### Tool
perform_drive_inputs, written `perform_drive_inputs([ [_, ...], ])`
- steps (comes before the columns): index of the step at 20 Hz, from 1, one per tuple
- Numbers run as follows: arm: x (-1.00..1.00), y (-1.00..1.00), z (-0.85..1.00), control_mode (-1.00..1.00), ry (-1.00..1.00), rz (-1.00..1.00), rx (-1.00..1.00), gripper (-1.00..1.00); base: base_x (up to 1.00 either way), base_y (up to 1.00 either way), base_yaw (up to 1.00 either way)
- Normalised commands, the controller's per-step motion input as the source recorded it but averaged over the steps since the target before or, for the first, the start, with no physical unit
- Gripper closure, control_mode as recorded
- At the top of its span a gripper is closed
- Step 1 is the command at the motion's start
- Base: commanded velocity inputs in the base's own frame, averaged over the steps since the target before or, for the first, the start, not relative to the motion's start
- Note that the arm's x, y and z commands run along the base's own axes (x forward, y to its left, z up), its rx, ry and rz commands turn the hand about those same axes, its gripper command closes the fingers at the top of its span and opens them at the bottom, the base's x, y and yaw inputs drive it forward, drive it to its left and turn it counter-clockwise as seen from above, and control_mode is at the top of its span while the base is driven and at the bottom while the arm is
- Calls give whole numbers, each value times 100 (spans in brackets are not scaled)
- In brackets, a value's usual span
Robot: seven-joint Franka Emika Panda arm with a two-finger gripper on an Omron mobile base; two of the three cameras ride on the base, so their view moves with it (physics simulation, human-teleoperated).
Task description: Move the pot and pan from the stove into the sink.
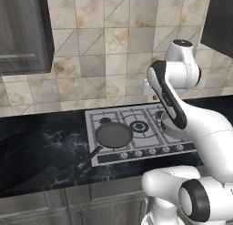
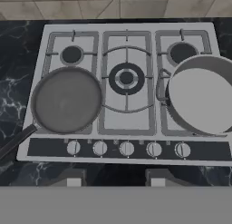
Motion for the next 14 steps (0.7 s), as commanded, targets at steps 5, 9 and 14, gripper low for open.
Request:
perform_drive_inputs([
  [5,-1,-13,0,-100,-1,3,0,-100,0,0,0],
  [9,-3,-36,0,-100,-4,8,0,-100,0,0,0],
  [14,-1,-47,-1,-100,-5,9,0,-100,0,0,0],
])
